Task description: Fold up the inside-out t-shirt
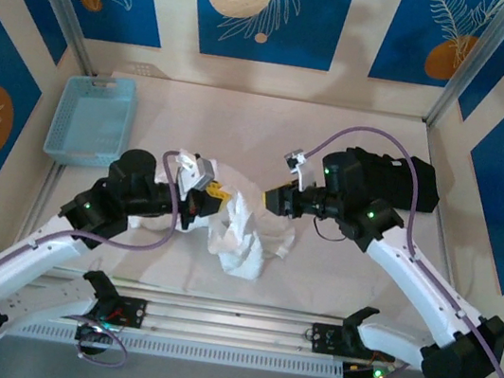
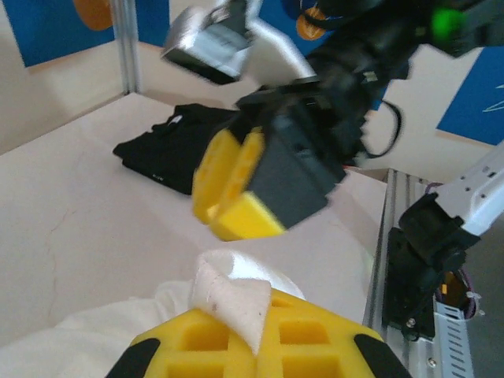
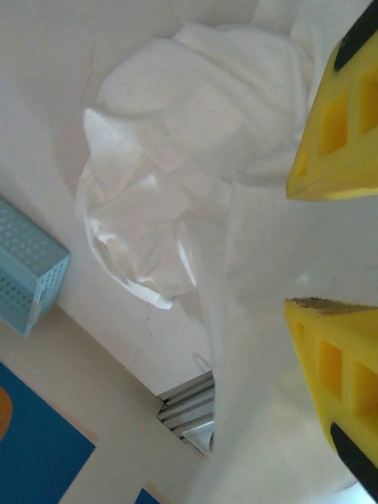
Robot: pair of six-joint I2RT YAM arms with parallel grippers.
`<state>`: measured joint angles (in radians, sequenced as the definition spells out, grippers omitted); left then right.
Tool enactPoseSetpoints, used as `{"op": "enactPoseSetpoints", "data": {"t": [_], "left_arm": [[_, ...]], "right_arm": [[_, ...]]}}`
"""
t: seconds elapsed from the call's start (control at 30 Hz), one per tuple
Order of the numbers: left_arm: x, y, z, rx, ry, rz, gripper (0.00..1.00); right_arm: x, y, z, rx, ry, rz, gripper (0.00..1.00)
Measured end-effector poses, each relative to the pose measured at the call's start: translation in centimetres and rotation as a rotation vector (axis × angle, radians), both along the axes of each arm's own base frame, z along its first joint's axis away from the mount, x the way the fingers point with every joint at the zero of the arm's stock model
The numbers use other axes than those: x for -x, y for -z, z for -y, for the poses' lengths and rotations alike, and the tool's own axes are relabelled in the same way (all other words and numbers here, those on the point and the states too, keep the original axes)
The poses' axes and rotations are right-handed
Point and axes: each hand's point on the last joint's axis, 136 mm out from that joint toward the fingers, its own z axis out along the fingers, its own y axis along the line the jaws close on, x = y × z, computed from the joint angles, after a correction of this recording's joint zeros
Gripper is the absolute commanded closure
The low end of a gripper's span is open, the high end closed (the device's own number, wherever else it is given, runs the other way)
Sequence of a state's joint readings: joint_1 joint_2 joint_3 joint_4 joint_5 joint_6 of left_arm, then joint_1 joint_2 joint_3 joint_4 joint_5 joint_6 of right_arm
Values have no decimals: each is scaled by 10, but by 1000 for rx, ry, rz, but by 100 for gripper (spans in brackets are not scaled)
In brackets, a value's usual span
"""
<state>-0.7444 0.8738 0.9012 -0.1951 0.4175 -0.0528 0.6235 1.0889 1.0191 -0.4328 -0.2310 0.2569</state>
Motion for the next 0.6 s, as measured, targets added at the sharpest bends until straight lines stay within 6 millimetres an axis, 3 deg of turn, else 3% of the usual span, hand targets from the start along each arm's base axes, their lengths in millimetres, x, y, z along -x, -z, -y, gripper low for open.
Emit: {"op": "enactPoseSetpoints", "data": {"t": [0.17,0.3,0.37,0.43,0.6], "left_arm": [[-11,6,-1,-12,-56,-28,100],[-16,8,-2,-19,-85,-30,100],[-18,10,-3,-22,-95,-36,100],[-19,10,-3,-21,-101,-40,100],[-21,10,-4,-23,-117,-40,100]], "right_arm": [[44,-10,-10,-25,-125,110,52],[70,4,-24,-23,-223,135,50],[74,13,-30,-6,-238,131,51],[70,21,-37,16,-228,128,58],[43,46,-45,89,-128,96,92]]}}
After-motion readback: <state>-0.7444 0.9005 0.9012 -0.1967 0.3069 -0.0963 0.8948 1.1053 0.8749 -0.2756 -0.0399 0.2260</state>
